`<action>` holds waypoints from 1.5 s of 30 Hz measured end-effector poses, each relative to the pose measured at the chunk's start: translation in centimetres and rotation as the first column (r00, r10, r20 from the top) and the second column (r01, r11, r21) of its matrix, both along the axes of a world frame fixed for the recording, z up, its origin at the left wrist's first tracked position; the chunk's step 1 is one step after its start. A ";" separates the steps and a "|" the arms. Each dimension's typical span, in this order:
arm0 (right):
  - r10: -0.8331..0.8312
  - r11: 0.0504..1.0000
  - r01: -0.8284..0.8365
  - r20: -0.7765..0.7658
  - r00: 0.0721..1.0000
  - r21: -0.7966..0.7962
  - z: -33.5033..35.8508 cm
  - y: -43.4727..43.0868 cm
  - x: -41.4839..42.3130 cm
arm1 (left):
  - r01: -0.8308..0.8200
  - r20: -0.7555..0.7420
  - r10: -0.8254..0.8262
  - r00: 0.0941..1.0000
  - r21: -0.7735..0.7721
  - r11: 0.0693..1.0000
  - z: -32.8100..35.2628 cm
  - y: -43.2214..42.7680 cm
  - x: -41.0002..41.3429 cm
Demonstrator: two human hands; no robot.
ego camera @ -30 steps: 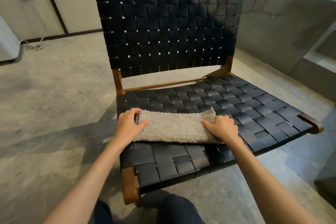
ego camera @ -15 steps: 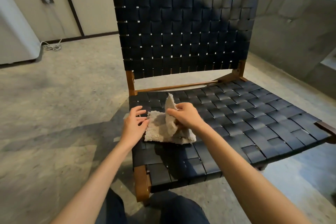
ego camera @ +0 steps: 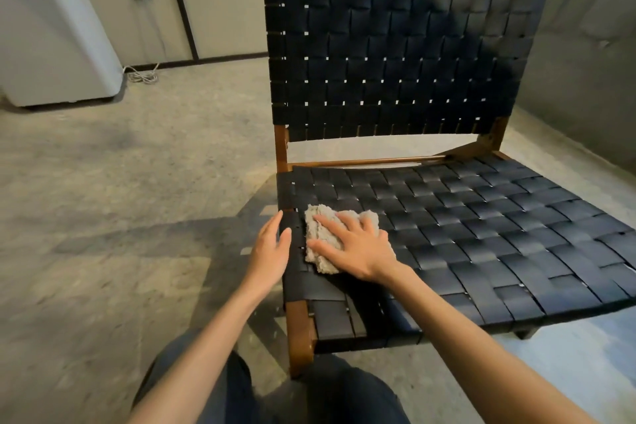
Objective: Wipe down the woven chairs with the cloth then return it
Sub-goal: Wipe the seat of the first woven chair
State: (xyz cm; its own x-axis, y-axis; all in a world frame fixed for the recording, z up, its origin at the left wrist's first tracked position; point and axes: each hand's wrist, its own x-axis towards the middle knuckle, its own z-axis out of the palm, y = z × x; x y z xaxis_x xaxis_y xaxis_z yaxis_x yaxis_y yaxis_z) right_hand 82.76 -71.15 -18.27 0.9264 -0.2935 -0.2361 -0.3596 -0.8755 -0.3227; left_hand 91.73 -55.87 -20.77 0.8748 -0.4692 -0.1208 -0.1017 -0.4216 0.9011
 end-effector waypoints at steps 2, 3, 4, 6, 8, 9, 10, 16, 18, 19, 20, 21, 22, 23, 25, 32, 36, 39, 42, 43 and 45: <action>0.053 0.999 -0.053 0.085 0.995 -0.010 -0.5 0.5 -0.6 | -0.041 0.014 0.042 0.999 -0.055 0.998 0.1 -0.5 0.3; 0.073 0.997 -0.072 0.118 0.990 -0.017 -0.7 0.6 -0.7 | -0.067 -0.004 0.067 0.998 -0.076 0.995 0.2 -0.8 0.6; 0.085 0.996 -0.083 0.135 0.987 -0.021 -0.9 0.6 -0.6 | -0.092 -0.033 0.090 0.995 -0.085 0.992 0.2 -1.1 0.8; 0.084 0.996 -0.082 0.149 0.985 -0.020 -1.5 0.2 0.6 | -0.131 -0.075 0.125 0.989 -0.075 0.989 0.0 -1.8 1.3; 0.069 0.998 -0.066 0.167 0.984 -0.026 -2.3 -0.3 2.9 | -0.147 -0.079 0.144 0.986 -0.039 0.988 -0.2 -2.6 2.1; 0.056 0.998 -0.051 0.175 0.983 -0.031 -2.7 -0.7 4.3 | -0.149 -0.072 0.147 0.986 -0.016 0.989 -0.2 -3.0 2.6; 0.040 0.999 -0.035 0.180 0.983 -0.035 -3.2 -1.1 5.7 | -0.150 -0.064 0.150 0.987 0.011 0.989 -0.3 -3.4 3.1; -0.009 1.000 0.008 0.202 0.979 0.006 -6.1 -4.4 13.9 | -0.154 -0.020 0.157 0.987 0.107 0.982 -1.4 -5.3 5.5; -0.013 1.000 0.012 0.199 0.980 0.008 -6.8 -5.6 16.2 | -0.146 -0.034 0.149 0.988 0.088 0.985 -1.6 -5.5 6.2; -0.015 1.000 0.014 0.196 0.980 0.008 -7.0 -6.1 17.3 | -0.142 -0.048 0.146 0.988 0.075 0.987 -1.7 -5.6 6.5; -0.018 1.000 0.016 0.195 0.981 0.009 -7.2 -6.5 18.2 | -0.139 -0.060 0.143 0.988 0.064 0.988 -1.8 -5.7 6.8; -0.022 1.000 0.021 0.197 0.980 0.010 -7.3 -6.9 19.1 | -0.138 -0.069 0.142 0.987 0.057 0.989 -1.9 -5.7 7.0; -0.030 1.000 0.028 0.203 0.979 0.011 -7.4 -7.2 19.9 | -0.141 -0.072 0.145 0.987 0.054 0.988 -2.1 -5.9 7.2; -0.034 0.999 0.033 0.209 0.977 0.011 -7.5 -7.4 20.5 | -0.148 -0.071 0.152 0.986 0.054 0.987 -2.2 -5.9 7.4; -0.029 1.000 0.027 0.217 0.976 0.011 -7.6 -7.5 21.4 | -0.163 -0.069 0.166 0.984 0.045 0.986 -2.5 -6.0 7.7; 0.040 0.999 -0.039 0.228 0.973 -0.011 -7.1 -6.7 21.3 | -0.165 -0.117 0.167 0.979 0.028 0.986 -2.0 -5.9 7.5; 0.110 0.993 -0.114 0.243 0.964 0.002 -6.3 -5.5 20.2 | -0.126 -0.204 0.125 0.971 0.012 0.992 -1.1 -5.3 6.6; 0.116 0.992 -0.124 0.200 0.973 0.025 -5.4 -5.1 19.1 | -0.061 -0.284 0.058 0.957 -0.002 0.998 -0.6 -4.0 5.4; 0.101 0.992 -0.115 0.200 0.975 0.059 -4.8 -4.1 16.6 | -0.005 -0.295 0.004 0.956 -0.002 1.000 -0.2 -2.4 3.9; 0.089 0.992 -0.107 0.207 0.974 0.072 -4.5 -3.7 15.6 | 0.004 -0.284 -0.004 0.959 0.000 1.000 0.0 -1.8 3.4; 0.077 0.991 -0.097 0.215 0.974 0.087 -3.8 -2.7 13.5 | 0.004 -0.254 -0.004 0.967 -0.002 1.000 0.4 -0.5 2.6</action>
State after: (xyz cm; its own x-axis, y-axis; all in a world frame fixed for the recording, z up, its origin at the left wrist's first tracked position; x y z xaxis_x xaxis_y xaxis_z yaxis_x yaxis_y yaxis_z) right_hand 96.26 -73.85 -22.07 0.9792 -0.1949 -0.0563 -0.1983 -0.8615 -0.4674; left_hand 94.33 -56.38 -20.39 0.8137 -0.4727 -0.3383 0.1290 -0.4206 0.8980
